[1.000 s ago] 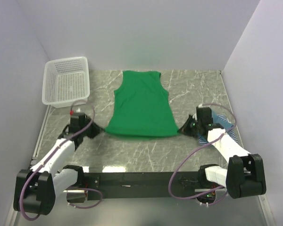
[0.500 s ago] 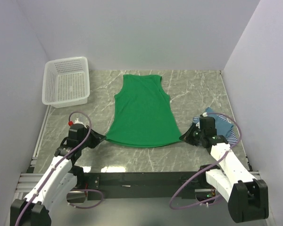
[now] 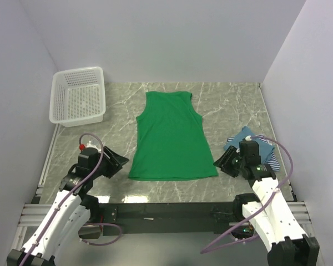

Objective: Fold and stack the tank tops

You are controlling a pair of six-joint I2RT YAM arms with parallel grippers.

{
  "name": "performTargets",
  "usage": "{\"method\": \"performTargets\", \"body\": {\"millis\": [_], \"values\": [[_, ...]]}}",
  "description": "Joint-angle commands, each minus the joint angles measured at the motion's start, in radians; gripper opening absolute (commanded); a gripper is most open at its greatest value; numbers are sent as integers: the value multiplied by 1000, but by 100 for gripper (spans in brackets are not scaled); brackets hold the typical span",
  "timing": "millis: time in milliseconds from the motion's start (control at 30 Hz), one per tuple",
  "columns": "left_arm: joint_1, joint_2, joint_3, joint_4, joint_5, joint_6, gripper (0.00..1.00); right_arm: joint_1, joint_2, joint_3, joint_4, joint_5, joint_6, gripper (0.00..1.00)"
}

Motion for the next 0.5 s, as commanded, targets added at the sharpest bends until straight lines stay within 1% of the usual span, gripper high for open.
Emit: {"method": "performTargets", "body": {"millis": [0, 33, 67, 100, 133, 167, 200, 233, 267, 300, 333, 367, 400, 433, 467], "values": [[-3, -7, 143, -31, -47, 50, 60, 9, -41, 72, -45, 46, 3, 53], [-3, 5, 163, -6, -60, 58, 60, 29, -43, 85, -39, 61, 6, 53], [-2, 51, 193, 18, -72, 81, 61, 52, -37, 94, -33, 81, 20, 53], [-2, 88, 215, 46, -80, 98, 56, 142, -31, 106, -25, 107, 35, 53], [-2, 134, 236, 70, -93, 112, 53, 197, -8, 131, -11, 159, 55, 53], [-2, 248, 296, 98, -104, 142, 50, 256, 11, 146, 10, 202, 105, 53], [-2, 314, 334, 110, -133, 165, 45, 327, 35, 164, 21, 225, 129, 52], [-2, 446, 373, 126, -153, 193, 42, 427, 87, 198, 47, 285, 149, 51], [-2, 512, 454, 133, -172, 225, 38, 483, 113, 212, 64, 304, 185, 50], [-2, 578, 494, 150, -188, 254, 36, 526, 139, 227, 82, 324, 199, 50], [-2, 716, 534, 162, -187, 286, 34, 616, 199, 259, 101, 345, 213, 50], [-2, 787, 638, 147, -189, 314, 33, 653, 231, 275, 142, 377, 235, 49], [-2, 856, 692, 118, -190, 337, 30, 687, 268, 295, 161, 393, 242, 49], [-8, 919, 736, 118, -190, 360, 30, 727, 346, 340, 179, 402, 245, 49], [-8, 1029, 822, 111, -190, 391, 30, 786, 389, 367, 208, 426, 252, 49]]}}
